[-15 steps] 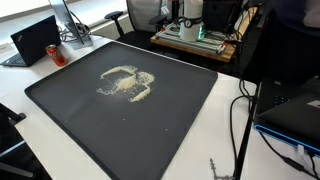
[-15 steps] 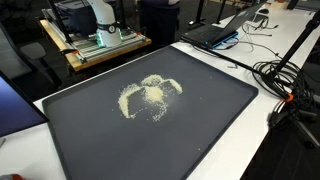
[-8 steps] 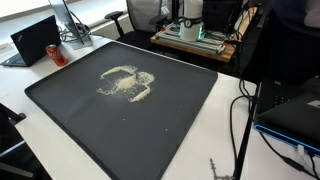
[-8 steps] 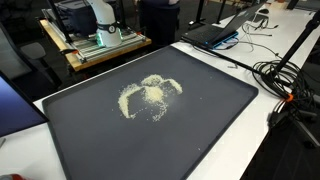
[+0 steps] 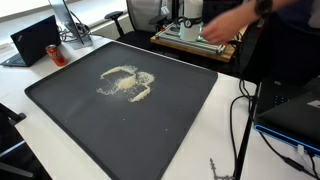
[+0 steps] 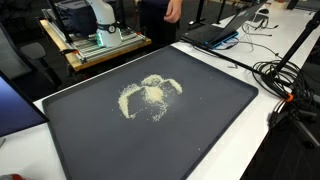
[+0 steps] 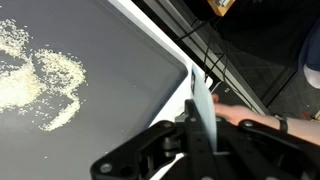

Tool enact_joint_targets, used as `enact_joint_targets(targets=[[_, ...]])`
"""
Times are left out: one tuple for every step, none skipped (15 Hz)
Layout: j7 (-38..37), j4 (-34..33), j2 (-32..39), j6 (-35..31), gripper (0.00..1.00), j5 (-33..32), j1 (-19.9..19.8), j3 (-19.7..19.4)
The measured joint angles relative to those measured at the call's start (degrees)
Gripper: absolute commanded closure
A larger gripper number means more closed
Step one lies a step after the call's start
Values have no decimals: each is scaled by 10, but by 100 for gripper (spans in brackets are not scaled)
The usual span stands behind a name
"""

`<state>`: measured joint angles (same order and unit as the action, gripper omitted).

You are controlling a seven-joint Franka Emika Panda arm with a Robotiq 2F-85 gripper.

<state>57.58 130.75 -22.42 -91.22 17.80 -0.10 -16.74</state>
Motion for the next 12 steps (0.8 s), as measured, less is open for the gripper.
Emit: enact_joint_targets(targets=[[0, -4, 4, -3, 99, 0, -3, 1], [0, -8, 7, -6, 99, -1, -6, 3], [0, -11, 10, -10, 99, -2, -7, 7], [-3, -15, 13, -15, 99, -4, -7, 13], [-8, -17, 14, -23, 99, -8, -7, 20], [-16, -18, 15, -34, 99, -15, -7, 31], [-28, -18, 16, -49, 99, -27, -7, 43], [-43, -18, 16, -65, 99, -39, -7, 57], [-60, -16, 17, -82, 99, -49, -7, 72], [-79, -14, 18, -103, 99, -58, -6, 85], [-99, -10, 18, -126, 99, -62, -4, 99], [-122, -4, 19, -154, 96, -66, 0, 113]])
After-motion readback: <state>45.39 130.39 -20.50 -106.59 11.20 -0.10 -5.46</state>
